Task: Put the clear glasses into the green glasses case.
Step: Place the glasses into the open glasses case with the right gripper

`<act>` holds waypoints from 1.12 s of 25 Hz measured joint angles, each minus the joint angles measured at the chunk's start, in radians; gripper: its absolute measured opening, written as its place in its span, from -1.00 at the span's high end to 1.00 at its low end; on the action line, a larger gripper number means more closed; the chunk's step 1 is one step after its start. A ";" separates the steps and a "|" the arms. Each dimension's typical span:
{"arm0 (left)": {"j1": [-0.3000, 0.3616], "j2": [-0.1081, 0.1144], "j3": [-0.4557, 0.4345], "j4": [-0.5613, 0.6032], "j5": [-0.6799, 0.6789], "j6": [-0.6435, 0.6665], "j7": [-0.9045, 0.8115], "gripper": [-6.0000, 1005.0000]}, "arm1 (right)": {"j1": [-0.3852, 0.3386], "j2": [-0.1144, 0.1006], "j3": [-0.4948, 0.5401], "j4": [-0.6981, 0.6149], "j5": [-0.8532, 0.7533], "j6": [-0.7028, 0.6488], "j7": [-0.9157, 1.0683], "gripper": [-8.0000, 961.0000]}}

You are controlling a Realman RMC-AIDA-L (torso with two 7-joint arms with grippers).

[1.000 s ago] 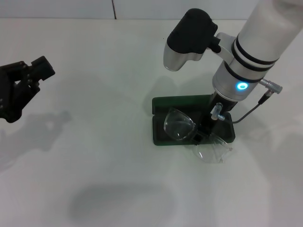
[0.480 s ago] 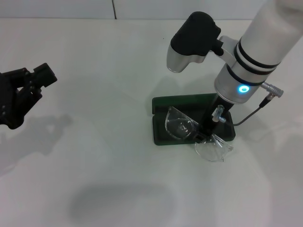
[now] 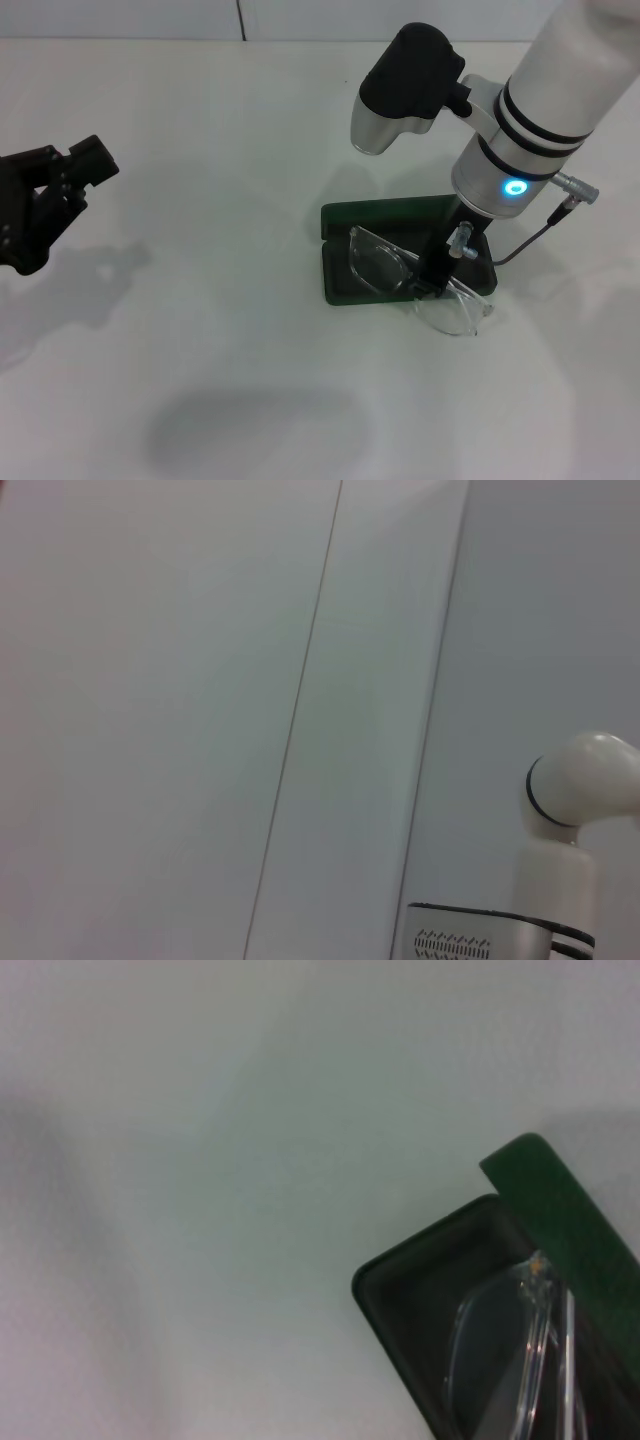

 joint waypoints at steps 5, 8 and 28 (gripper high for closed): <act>0.003 0.000 0.000 0.000 0.000 0.000 0.000 0.82 | -0.010 0.000 0.000 -0.043 0.000 -0.026 0.001 0.79; 0.003 0.000 0.000 0.000 0.000 0.002 0.000 0.82 | -0.027 0.000 0.004 -0.087 0.001 -0.053 0.006 0.80; 0.009 -0.021 -0.006 -0.072 -0.052 0.029 0.035 0.82 | -0.050 -0.007 0.138 -0.252 -0.102 -0.267 -0.066 0.91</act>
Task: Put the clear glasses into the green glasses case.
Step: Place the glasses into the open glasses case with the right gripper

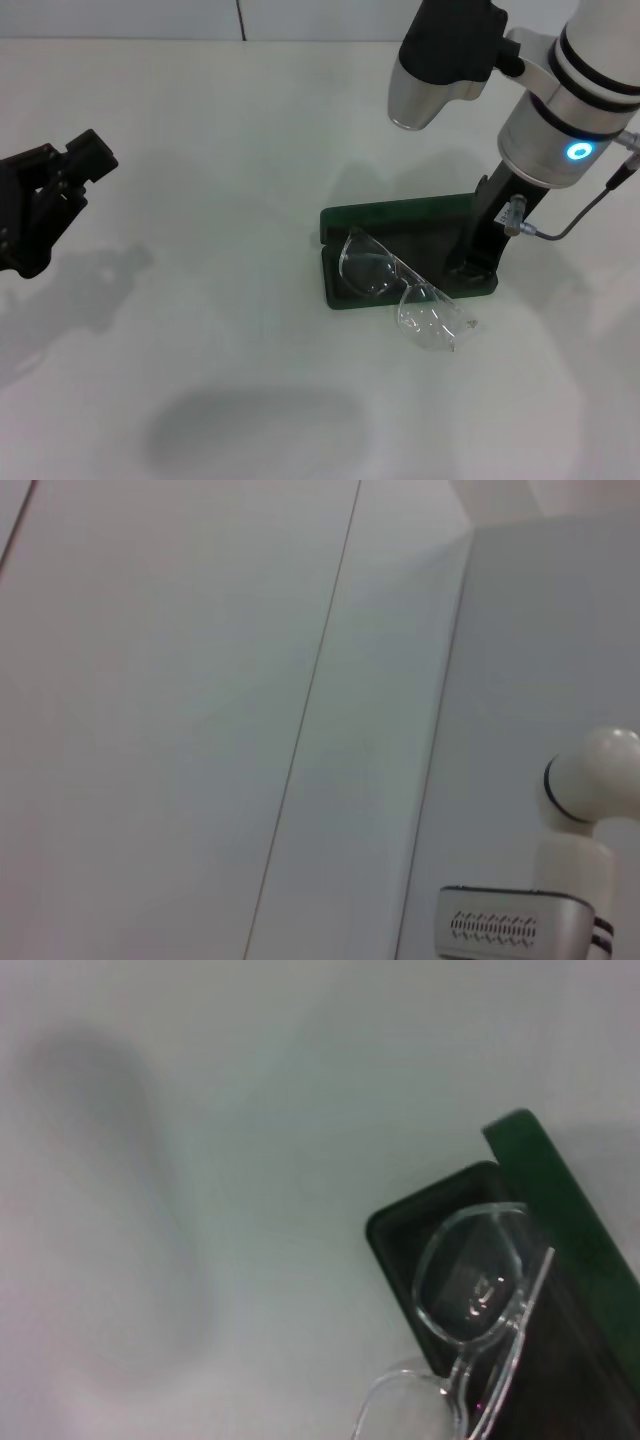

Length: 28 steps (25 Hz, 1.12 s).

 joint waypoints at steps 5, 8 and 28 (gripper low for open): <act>0.004 0.001 -0.001 -0.004 -0.001 0.001 0.005 0.82 | -0.003 0.004 0.013 0.053 0.033 0.046 -0.022 0.85; -0.002 0.005 0.003 0.002 -0.001 0.001 0.003 0.82 | 0.004 0.006 0.028 0.116 0.093 0.077 -0.042 0.68; -0.013 0.023 0.005 0.005 0.014 0.001 0.004 0.82 | 0.045 0.008 0.050 0.272 0.123 0.181 -0.041 0.20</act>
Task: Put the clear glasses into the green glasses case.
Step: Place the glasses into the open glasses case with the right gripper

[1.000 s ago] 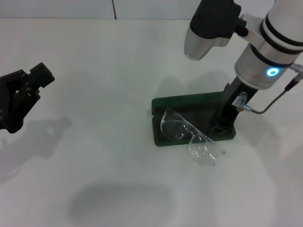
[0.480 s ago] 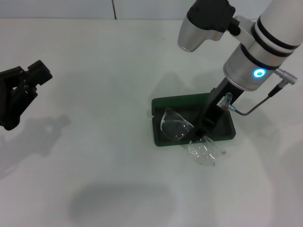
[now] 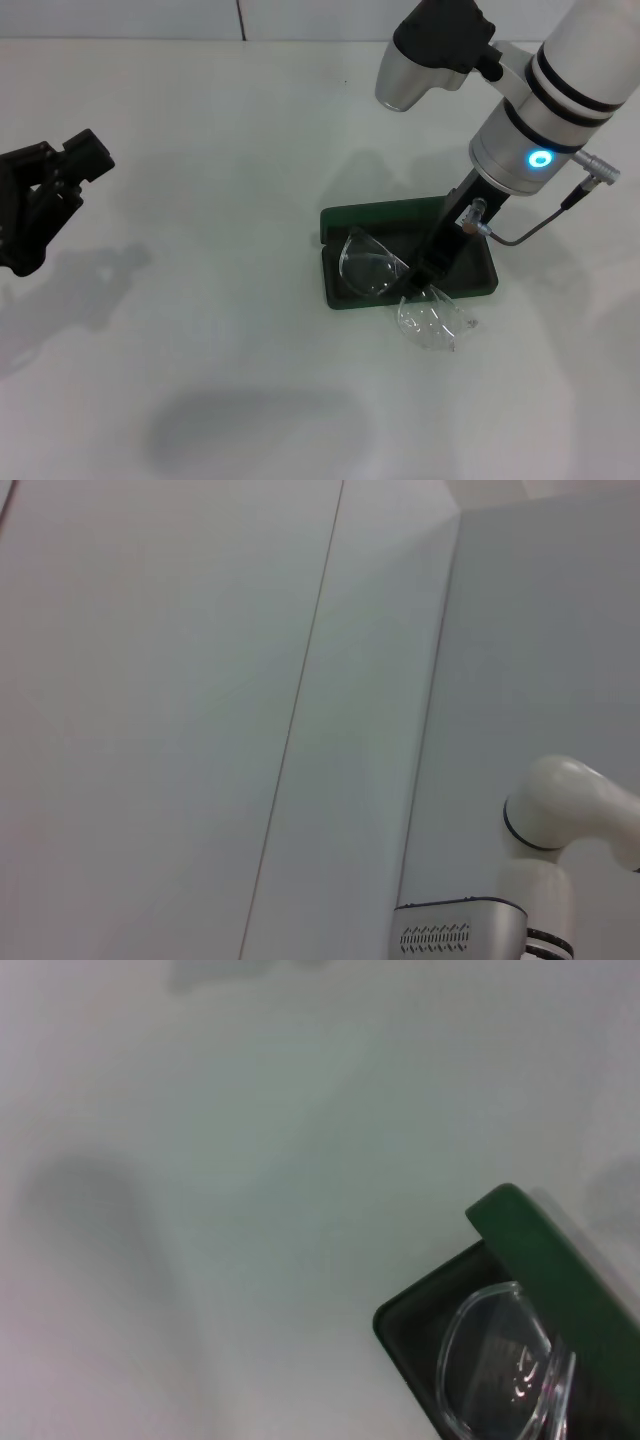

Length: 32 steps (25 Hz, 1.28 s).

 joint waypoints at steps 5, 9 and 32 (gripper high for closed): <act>-0.001 0.000 0.001 -0.004 0.003 0.000 0.001 0.82 | 0.002 0.000 -0.001 0.024 0.001 0.027 -0.003 0.20; -0.001 0.000 0.002 -0.005 0.008 -0.001 0.002 0.82 | 0.003 0.000 -0.008 0.049 0.003 0.051 -0.006 0.20; 0.002 0.000 0.002 -0.007 0.008 -0.002 0.002 0.82 | 0.039 0.000 -0.038 0.153 0.068 0.119 -0.047 0.23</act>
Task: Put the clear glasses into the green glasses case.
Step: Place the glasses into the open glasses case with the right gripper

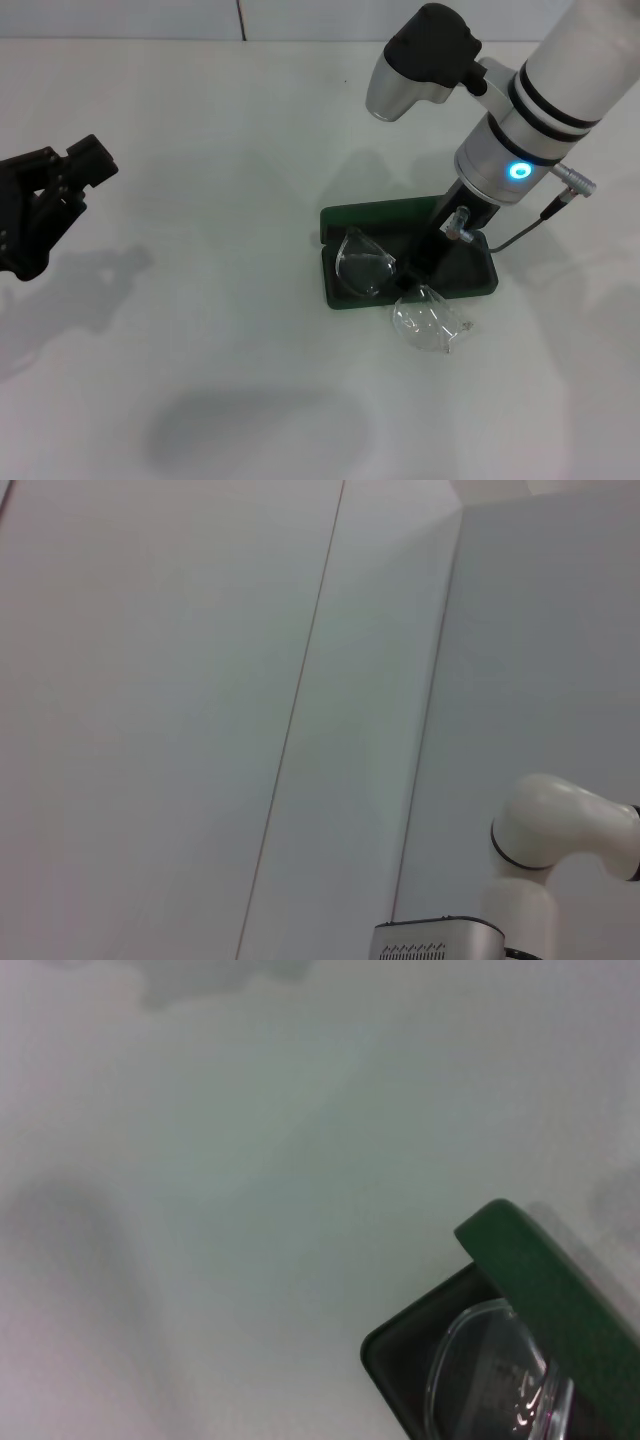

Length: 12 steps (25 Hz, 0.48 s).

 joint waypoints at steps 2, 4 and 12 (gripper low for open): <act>0.000 0.000 0.000 0.000 0.000 0.000 0.000 0.82 | 0.000 0.000 0.000 0.004 0.002 0.001 0.000 0.24; 0.000 0.000 0.000 0.000 0.000 0.000 0.000 0.82 | 0.000 0.000 -0.001 0.007 0.011 0.003 -0.001 0.24; 0.002 -0.001 0.000 0.000 0.000 -0.001 0.000 0.82 | -0.002 0.000 -0.025 0.016 0.036 0.009 -0.010 0.39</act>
